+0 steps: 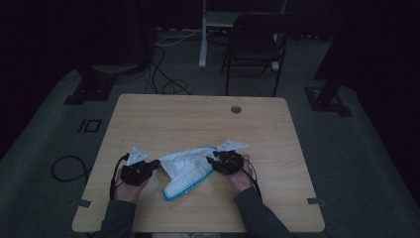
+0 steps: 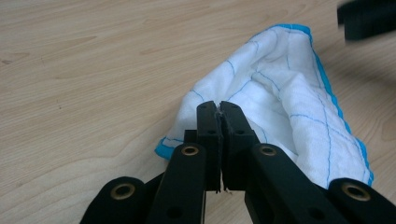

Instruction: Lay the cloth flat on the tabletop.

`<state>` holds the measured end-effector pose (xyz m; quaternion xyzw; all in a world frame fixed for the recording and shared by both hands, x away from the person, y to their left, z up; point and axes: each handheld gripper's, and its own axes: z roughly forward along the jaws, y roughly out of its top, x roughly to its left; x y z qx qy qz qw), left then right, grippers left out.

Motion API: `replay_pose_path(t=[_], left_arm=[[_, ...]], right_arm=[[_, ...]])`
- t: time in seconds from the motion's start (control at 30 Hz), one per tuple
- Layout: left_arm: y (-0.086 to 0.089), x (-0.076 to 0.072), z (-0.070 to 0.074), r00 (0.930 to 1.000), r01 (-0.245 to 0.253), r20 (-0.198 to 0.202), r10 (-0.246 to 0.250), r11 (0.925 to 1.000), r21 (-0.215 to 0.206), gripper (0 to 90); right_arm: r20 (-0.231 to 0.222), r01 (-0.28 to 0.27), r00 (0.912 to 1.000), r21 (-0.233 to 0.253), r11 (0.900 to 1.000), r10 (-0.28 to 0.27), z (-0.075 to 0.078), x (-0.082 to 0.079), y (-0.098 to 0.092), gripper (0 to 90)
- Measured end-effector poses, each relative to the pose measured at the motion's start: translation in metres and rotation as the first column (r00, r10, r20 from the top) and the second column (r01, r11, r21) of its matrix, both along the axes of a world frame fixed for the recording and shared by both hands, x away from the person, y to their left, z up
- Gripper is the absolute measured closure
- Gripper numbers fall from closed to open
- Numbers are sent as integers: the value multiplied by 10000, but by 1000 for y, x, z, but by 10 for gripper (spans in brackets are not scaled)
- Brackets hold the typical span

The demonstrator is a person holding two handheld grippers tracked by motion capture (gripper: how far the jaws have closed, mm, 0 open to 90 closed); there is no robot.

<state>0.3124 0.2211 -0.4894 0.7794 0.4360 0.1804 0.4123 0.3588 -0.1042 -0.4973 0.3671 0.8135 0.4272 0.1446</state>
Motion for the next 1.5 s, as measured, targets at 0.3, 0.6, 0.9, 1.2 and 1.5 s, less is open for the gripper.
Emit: replay_pose_path(t=[0.3,0.6,0.9,1.2,1.5], left_arm=[[1,4,-2,9998,-190,-36,189,9994,-275,883],[6,7,-3,9992,-405,-70,403,9984,-384,883],[7,9,-3,9988,-480,-68,478,9981,-392,883],[4,11,-3,9991,-406,-90,403,9985,-360,883],[-5,13,-1,9998,-170,-42,169,9992,-361,883]], right_arm=[[-253,-678,9975,-749,9949,661,-30,-17,32,588],[-384,-488,9983,-1701,9842,429,-42,-13,27,528],[-241,364,9988,-2103,9770,-424,-40,-5,-5,513],[-123,956,9948,-2214,9705,-1008,-40,5,-27,497],[116,1435,9892,-2889,9465,-1464,-36,12,-34,492]])
